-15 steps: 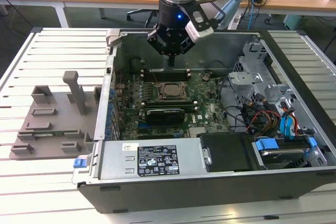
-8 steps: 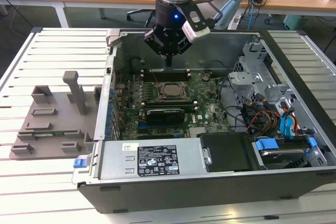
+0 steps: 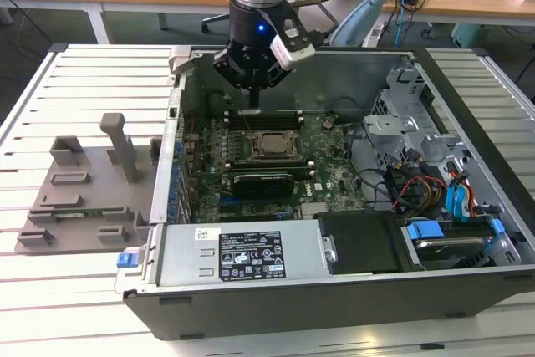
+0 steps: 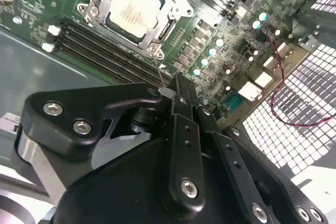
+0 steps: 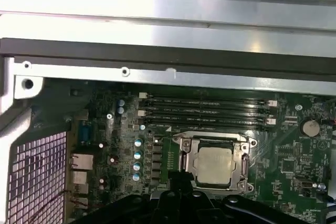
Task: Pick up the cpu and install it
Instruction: 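Install the first cpu locking lever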
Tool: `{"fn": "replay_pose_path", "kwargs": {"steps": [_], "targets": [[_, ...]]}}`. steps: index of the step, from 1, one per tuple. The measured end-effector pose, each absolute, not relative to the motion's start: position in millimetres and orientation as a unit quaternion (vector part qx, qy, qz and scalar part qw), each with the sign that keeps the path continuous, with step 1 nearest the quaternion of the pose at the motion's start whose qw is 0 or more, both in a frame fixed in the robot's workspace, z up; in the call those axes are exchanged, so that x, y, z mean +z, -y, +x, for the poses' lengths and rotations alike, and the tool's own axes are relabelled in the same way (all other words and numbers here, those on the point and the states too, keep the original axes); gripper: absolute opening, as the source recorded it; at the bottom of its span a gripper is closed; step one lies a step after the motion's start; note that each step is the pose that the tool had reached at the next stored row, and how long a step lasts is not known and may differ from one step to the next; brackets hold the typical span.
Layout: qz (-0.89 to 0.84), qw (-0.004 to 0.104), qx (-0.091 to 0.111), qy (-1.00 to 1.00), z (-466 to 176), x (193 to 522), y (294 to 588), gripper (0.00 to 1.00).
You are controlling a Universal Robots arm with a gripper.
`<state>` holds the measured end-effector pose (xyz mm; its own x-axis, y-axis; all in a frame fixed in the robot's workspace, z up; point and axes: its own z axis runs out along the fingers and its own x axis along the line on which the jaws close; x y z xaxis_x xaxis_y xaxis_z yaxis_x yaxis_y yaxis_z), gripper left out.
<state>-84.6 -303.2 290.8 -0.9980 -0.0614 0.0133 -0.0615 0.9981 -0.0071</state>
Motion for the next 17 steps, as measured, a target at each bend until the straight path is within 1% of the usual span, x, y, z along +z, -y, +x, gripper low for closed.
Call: {"fn": "replay_pose_path", "kwargs": {"steps": [1,2,17], "targets": [[0.031,0.006,0.004,0.999,-95,282,297,0.11],[0.031,0.007,0.004,0.999,-97,280,296,0.11],[0.031,0.006,0.004,0.999,-112,268,284,0.11]]}}
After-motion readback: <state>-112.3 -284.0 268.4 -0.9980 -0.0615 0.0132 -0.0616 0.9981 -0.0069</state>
